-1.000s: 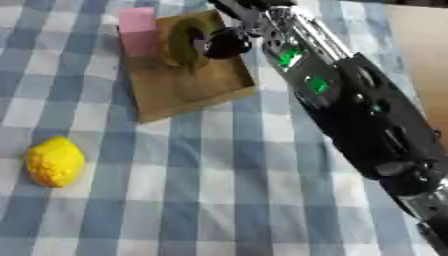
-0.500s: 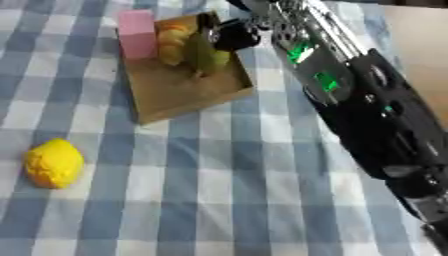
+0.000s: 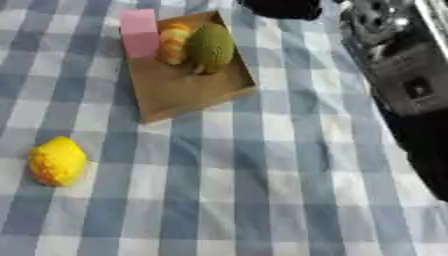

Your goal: Pick up objects on the table and place them in the box.

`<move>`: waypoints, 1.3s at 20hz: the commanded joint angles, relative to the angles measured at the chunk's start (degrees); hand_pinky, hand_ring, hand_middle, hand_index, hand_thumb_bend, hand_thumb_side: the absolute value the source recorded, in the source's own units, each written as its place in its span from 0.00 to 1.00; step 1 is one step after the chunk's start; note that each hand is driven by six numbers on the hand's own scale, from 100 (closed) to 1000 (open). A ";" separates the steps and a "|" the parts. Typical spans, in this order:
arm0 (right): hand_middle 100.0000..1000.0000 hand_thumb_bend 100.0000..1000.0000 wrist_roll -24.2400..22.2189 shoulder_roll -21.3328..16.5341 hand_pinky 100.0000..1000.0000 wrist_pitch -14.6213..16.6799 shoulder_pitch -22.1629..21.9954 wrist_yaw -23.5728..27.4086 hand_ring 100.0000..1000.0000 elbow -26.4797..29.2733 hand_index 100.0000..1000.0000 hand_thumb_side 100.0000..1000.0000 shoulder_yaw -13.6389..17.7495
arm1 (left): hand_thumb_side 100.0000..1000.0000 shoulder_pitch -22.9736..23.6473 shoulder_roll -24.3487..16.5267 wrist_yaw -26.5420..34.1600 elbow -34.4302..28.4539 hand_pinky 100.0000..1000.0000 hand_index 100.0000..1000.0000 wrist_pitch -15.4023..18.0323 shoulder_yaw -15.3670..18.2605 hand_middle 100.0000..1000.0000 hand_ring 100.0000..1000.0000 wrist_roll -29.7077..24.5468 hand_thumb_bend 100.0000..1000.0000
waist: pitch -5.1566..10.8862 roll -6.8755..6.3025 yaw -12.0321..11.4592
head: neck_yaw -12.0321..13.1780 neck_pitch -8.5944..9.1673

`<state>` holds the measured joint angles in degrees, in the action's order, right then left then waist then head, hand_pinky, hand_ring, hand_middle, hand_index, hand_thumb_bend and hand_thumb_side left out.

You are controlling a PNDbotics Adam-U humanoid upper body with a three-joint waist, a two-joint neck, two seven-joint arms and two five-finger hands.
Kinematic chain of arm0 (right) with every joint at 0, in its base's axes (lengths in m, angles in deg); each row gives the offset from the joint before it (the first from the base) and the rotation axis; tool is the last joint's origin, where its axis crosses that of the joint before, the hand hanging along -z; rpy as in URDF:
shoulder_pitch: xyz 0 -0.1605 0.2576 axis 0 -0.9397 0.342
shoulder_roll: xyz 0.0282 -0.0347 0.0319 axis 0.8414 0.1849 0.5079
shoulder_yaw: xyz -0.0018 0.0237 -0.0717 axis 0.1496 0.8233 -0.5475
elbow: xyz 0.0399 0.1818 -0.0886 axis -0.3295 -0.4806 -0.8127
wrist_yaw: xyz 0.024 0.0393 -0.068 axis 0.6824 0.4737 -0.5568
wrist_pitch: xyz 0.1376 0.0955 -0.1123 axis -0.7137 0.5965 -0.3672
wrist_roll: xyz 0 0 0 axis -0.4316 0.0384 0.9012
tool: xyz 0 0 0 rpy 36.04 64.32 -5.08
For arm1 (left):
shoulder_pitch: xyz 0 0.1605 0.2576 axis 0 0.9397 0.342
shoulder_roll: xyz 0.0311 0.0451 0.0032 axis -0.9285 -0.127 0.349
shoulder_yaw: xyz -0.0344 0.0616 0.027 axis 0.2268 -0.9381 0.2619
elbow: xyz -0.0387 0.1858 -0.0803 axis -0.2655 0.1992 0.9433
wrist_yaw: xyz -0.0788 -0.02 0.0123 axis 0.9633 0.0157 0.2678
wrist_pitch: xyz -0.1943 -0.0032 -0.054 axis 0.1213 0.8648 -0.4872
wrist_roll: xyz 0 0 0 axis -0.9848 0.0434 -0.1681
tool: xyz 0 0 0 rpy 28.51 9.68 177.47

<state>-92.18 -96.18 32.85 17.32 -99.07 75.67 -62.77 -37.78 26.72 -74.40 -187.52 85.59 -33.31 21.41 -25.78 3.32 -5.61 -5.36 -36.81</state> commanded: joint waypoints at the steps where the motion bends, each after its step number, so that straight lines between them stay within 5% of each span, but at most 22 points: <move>1: 0.73 0.00 5.80 -3.95 0.67 2.18 -0.60 3.19 0.70 1.74 0.85 0.35 3.17 | 0.53 -1.44 -9.50 -11.44 -1.18 0.88 0.84 -4.02 -1.99 0.76 0.83 -8.33 0.69 | 1.53 -0.68 0.27 | 0.59 -0.62; 6: 0.73 0.00 10.78 -5.17 0.67 4.67 -2.23 4.31 0.69 1.76 0.85 0.34 5.19 | 0.45 -4.80 -14.78 -21.14 -1.18 0.94 0.85 -8.86 -5.76 0.76 0.85 -29.61 0.71 | 1.58 -1.40 1.07 | 1.46 -0.58; 11: 0.73 0.00 11.99 -5.29 0.67 4.76 -2.75 4.74 0.69 1.76 0.85 0.35 5.47 | 0.38 -7.23 -15.73 -24.63 -1.18 0.95 0.85 -7.94 -7.71 0.78 0.87 -43.31 0.65 | 1.51 -1.81 1.52 | 1.87 -0.52; 26: 0.73 0.00 12.87 -4.18 0.66 3.70 -3.29 5.23 0.67 1.76 0.83 0.35 5.40 | 0.25 -11.02 -14.76 -17.28 -1.18 0.93 0.88 -4.01 -10.14 0.78 0.86 -52.47 0.43 | 1.51 -2.17 1.44 | 2.07 -0.59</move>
<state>-79.56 -99.50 36.63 13.57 -94.11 76.56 -58.23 -48.05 13.38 -92.49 -187.83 81.42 -43.54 -30.48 -25.77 1.37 -4.22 -3.55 -37.22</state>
